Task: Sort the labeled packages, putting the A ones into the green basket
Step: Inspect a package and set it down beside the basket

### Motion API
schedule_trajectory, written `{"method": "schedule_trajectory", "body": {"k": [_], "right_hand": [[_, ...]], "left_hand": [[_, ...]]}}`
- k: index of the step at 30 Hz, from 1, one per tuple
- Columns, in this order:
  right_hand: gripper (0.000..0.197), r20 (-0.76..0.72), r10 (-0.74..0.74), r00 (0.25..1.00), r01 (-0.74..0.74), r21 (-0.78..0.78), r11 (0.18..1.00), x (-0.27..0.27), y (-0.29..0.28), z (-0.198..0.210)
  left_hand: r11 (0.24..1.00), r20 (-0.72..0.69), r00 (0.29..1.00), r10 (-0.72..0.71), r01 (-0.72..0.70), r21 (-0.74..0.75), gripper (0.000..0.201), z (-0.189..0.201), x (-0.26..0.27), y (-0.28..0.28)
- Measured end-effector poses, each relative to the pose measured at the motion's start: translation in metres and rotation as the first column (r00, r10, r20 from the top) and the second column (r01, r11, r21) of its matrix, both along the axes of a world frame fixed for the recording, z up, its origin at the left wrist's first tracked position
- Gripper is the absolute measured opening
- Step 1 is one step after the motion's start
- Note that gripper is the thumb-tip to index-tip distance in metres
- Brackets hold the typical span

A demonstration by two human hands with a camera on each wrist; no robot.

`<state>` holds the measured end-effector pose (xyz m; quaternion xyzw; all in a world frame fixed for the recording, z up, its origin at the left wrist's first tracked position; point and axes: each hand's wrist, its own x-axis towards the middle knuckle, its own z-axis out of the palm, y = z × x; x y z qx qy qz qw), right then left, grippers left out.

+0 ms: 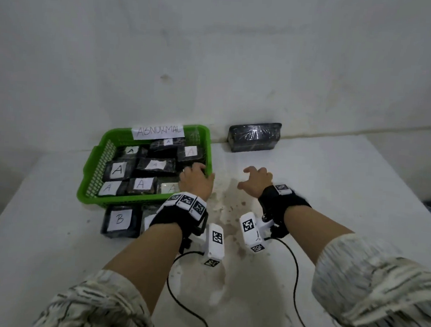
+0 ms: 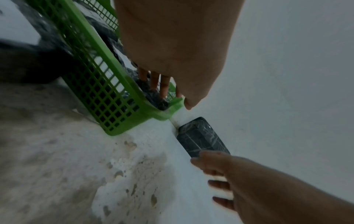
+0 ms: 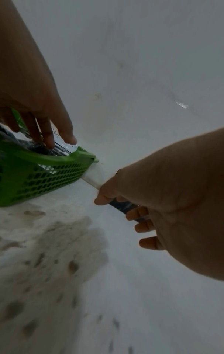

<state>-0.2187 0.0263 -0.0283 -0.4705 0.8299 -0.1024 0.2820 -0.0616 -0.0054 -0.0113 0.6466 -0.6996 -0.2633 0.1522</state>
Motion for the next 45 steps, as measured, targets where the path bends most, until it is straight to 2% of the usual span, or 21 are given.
{"method": "schedule_trajectory", "body": {"k": [3, 5, 7, 10, 14, 17, 19, 24, 27, 30, 31, 33, 35, 38, 41, 43, 45], "right_hand": [[0.062, -0.109, 0.043, 0.993, -0.054, -0.095, 0.994, -0.020, -0.025, 0.008], [0.064, -0.114, 0.022, 0.993, -0.034, -0.109, 0.993, -0.034, -0.044, 0.013], [0.069, -0.006, -0.042, 0.999, 0.041, -0.141, 0.989, -0.047, -0.064, 0.015], [0.078, 0.114, -0.096, 0.989, 0.117, -0.197, 0.973, -0.059, -0.093, 0.015], [0.074, 0.181, -0.116, 0.977, 0.145, -0.155, 0.977, -0.071, -0.119, 0.013], [0.073, 0.340, -0.176, 0.924, 0.252, -0.193, 0.948, -0.074, -0.134, 0.005], [0.063, 0.430, -0.190, 0.883, 0.317, -0.247, 0.916, -0.073, -0.137, 0.002], [0.026, 0.311, -0.274, 0.910, 0.361, -0.267, 0.894, -0.072, -0.127, 0.002], [0.023, 0.347, -0.285, 0.893, 0.378, -0.237, 0.895, -0.072, -0.112, 0.003], [0.036, 0.481, -0.262, 0.836, 0.425, -0.268, 0.865, -0.067, -0.089, 0.010], [0.041, 0.574, -0.197, 0.795, 0.444, -0.329, 0.833, -0.066, -0.082, 0.012], [0.061, 0.746, -0.046, 0.664, 0.483, -0.381, 0.788, -0.062, -0.065, 0.021], [0.078, 0.819, -0.005, 0.574, 0.480, -0.332, 0.812, -0.058, -0.050, 0.032], [0.079, 0.876, -0.014, 0.482, 0.468, -0.244, 0.850, -0.043, -0.030, 0.045], [0.077, 0.920, 0.056, 0.387, 0.411, -0.226, 0.883, -0.025, -0.012, 0.045], [0.075, 0.934, 0.089, 0.347, 0.392, -0.231, 0.891, -0.010, 0.001, 0.045], [0.068, 0.936, 0.104, 0.336, 0.370, -0.233, 0.899, 0.006, 0.013, 0.046]], "left_hand": [[0.999, 0.068, 0.997, 0.040, -0.040, -0.001, 0.056, -0.007, -0.020, -0.007], [0.997, 0.150, 0.987, 0.055, -0.062, 0.048, 0.061, -0.016, -0.027, -0.013], [0.996, 0.279, 0.960, 0.015, -0.040, 0.083, 0.059, -0.025, -0.030, -0.015], [0.999, 0.403, 0.915, -0.028, 0.014, 0.039, 0.051, -0.038, -0.032, -0.014], [1.000, 0.422, 0.907, -0.004, 0.015, -0.023, 0.046, -0.041, -0.033, -0.012], [0.999, 0.433, 0.901, -0.024, 0.032, -0.012, 0.046, -0.040, -0.033, -0.011], [0.999, 0.444, 0.896, -0.027, 0.039, -0.018, 0.046, -0.040, -0.032, -0.011], [0.999, 0.438, 0.898, -0.040, 0.042, 0.006, 0.048, -0.038, -0.030, -0.014], [1.000, 0.413, 0.910, -0.029, 0.023, 0.020, 0.056, -0.040, -0.032, -0.015], [0.998, 0.267, 0.962, 0.056, -0.053, -0.017, 0.062, -0.033, -0.031, -0.014], [0.998, 0.169, 0.984, 0.063, -0.062, -0.011, 0.060, -0.029, -0.029, -0.015], [0.998, -0.039, 0.997, 0.063, -0.063, -0.001, 0.053, -0.020, -0.024, -0.017], [0.998, -0.205, 0.977, 0.055, -0.062, -0.024, 0.046, -0.011, -0.017, -0.018], [0.999, -0.442, 0.896, 0.046, -0.043, 0.017, 0.041, 0.005, -0.008, -0.013], [0.975, -0.678, 0.731, 0.080, 0.084, 0.205, 0.049, 0.021, 0.003, -0.001], [0.949, -0.729, 0.675, 0.112, 0.144, 0.279, 0.058, 0.023, 0.011, 0.006], [0.947, -0.757, 0.639, 0.137, 0.139, 0.289, 0.065, 0.019, 0.020, 0.014]]}}
